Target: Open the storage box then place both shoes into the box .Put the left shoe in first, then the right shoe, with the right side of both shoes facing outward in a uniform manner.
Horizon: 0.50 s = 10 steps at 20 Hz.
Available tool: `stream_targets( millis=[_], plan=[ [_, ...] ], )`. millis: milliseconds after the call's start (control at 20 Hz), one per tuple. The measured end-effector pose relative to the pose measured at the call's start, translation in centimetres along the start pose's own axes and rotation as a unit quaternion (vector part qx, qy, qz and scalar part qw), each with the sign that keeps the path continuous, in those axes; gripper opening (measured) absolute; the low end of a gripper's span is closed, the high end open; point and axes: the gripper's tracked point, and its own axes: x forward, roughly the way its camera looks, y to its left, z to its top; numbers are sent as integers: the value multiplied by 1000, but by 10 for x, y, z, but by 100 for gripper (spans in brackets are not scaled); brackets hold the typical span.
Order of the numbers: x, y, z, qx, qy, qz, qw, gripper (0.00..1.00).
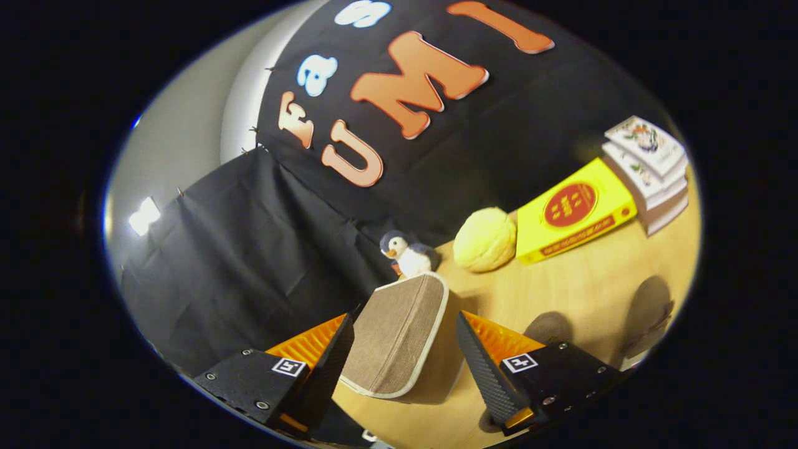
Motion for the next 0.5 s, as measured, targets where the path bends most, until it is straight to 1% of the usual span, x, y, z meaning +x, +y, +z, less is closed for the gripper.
stream_targets(
  millis=[100,200,300,450,500],
  plan=[
    [13,0,-15,45,39,42,997,98],
    [24,-3,-29,89,77,71,991,98],
    [38,-14,-44,121,110,81,983,98],
    [52,-18,-62,150,141,100,974,98],
    [58,-21,-67,155,149,100,971,98]
  ],
)
